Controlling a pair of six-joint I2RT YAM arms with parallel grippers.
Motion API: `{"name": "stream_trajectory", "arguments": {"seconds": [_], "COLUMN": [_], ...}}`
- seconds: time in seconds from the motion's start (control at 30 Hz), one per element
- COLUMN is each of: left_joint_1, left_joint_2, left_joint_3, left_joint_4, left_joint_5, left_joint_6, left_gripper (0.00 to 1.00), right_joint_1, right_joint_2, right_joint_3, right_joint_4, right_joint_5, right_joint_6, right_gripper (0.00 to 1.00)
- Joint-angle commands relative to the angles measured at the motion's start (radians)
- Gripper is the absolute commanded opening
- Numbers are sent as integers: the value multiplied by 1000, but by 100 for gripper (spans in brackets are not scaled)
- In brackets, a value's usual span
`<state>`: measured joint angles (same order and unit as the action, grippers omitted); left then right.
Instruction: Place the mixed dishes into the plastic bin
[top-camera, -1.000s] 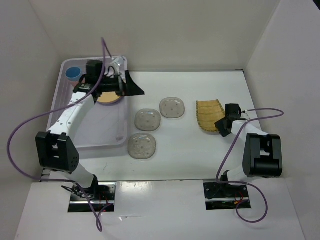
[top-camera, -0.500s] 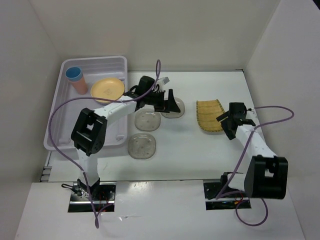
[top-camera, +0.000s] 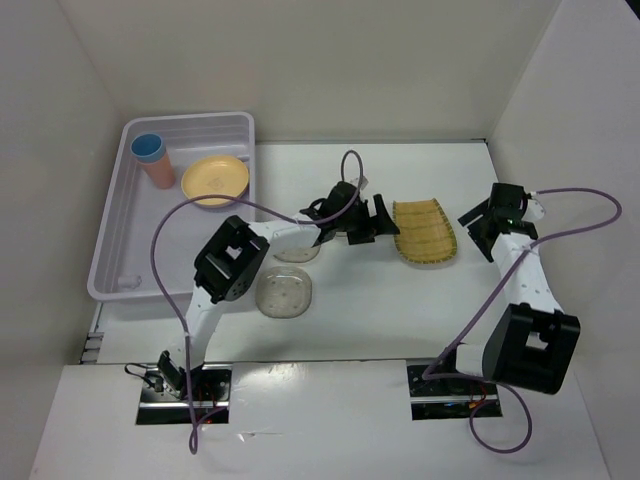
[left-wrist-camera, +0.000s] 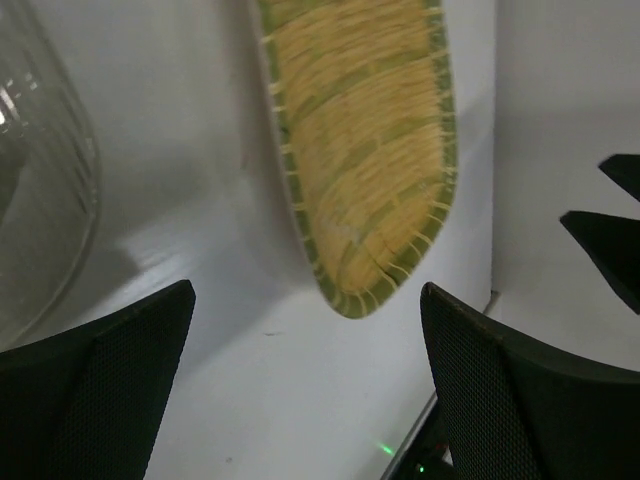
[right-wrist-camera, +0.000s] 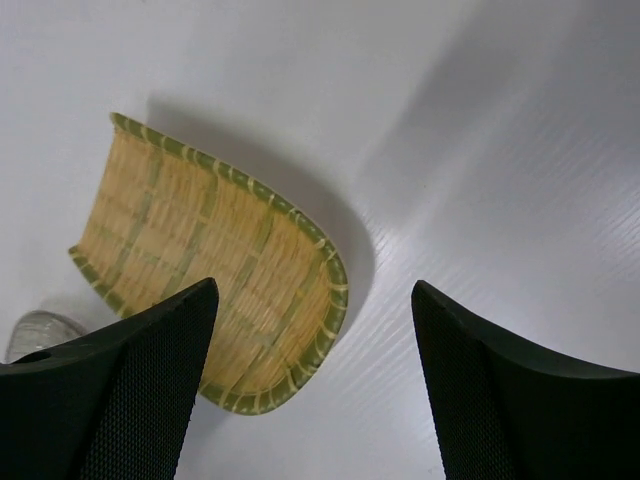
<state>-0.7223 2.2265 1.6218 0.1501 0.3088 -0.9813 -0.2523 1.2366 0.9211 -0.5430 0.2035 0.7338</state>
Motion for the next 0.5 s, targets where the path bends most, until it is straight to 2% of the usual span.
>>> {"name": "stream_trajectory", "arguments": {"seconds": [0.0,0.17,0.33,0.47], "left_joint_1": [-12,-46,-110,-121], "left_joint_2": [39,73,125,162], "left_joint_3": [21,1,101,136], "left_joint_4": [88,193,161,141], "left_joint_5": [-109,-169,-233,-243], "left_joint_6": [-137,-194,-206,-261], "left_gripper": [100,100,100,98], "right_joint_1": [-4,-4,-13,-13], "right_joint_2": [61,72,136,170], "right_joint_3": [56,33,62,114], "right_joint_4": [-28,49,67,52], "right_joint_5": [13,2,-36,-30], "right_joint_6": [-122,-160,-224,-224], "right_gripper": [82,82,81,80]}}
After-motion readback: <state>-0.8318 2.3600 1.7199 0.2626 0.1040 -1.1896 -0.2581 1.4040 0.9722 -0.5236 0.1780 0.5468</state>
